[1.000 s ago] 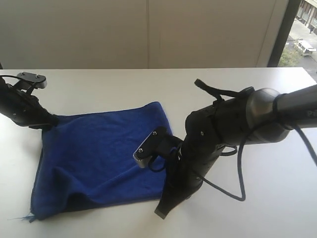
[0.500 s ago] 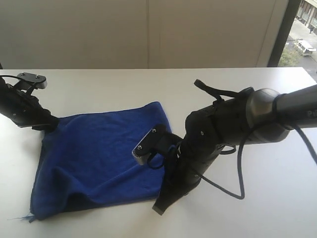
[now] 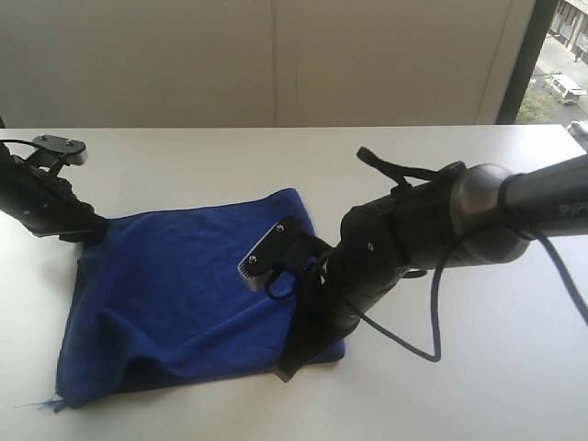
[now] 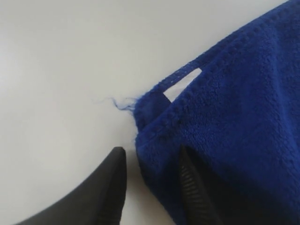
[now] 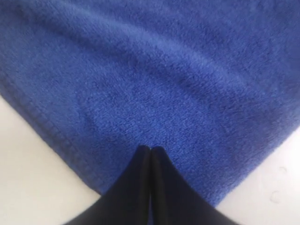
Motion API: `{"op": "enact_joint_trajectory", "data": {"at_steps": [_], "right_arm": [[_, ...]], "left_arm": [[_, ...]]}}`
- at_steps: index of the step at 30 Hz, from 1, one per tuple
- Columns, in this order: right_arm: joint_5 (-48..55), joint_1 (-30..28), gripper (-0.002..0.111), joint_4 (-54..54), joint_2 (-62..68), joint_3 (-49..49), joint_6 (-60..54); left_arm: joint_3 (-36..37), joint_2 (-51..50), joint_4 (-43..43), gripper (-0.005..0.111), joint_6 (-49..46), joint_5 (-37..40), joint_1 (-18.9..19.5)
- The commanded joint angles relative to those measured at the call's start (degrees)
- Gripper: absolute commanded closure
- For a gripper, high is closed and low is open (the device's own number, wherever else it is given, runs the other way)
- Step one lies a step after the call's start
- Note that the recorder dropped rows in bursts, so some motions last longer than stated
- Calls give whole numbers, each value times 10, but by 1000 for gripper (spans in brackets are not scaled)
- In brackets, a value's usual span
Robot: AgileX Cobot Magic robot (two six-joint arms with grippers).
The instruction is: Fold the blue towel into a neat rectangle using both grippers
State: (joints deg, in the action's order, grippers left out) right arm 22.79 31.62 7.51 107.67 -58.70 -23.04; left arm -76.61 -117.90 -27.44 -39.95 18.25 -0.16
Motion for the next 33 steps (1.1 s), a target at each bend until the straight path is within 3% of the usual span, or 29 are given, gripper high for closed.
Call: {"op": "enact_joint_trajectory", "data": {"at_steps": [1,9,14,18,33], "right_arm": [[-6,-3,108,-1,17,-1,4],[-6,-3,108,-1,17,-1,4],[-6,-3,108,-1,17,-1,4],[-6,-3,108,-1,17,-1,4],[3,-3,108,-1,17,-1,4]], "left_arm": [[-1,6,-3,64,-8,25,0],[-1,6,-3,66,-8,24,0],[-1,6,-3,93,-8,14,0],[-1,6,-3,107,-8,0,0],[-1,25,14,107,-9,-24,0]]}}
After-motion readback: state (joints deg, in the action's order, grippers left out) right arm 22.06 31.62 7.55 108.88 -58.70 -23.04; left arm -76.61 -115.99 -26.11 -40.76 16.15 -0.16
